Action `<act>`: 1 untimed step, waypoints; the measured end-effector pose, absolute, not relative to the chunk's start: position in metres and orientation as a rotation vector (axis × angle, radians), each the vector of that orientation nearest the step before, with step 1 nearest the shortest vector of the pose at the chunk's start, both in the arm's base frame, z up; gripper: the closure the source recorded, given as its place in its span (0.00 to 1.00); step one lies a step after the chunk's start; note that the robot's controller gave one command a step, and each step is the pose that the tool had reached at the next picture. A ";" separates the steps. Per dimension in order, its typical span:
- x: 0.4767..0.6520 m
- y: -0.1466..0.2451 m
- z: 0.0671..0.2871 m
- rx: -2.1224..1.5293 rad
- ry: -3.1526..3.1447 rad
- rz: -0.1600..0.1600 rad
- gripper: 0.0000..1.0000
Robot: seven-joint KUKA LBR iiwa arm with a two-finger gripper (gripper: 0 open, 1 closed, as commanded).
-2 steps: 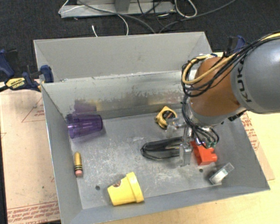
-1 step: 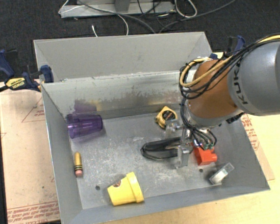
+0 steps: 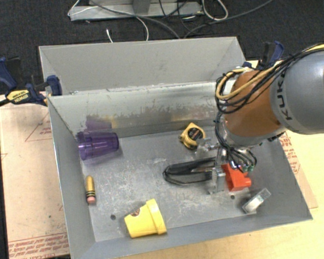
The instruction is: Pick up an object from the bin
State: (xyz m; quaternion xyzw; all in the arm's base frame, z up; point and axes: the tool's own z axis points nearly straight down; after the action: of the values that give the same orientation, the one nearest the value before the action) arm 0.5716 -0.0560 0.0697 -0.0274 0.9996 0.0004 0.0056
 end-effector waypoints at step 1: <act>0.570 -0.039 0.076 -0.060 3.132 0.006 1.00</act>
Offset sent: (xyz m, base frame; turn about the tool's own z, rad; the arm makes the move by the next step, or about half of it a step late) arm 0.0000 0.0000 0.0000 0.0000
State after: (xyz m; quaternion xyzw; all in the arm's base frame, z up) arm 0.5698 -0.0385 0.0761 -0.0191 0.9998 0.0020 0.0044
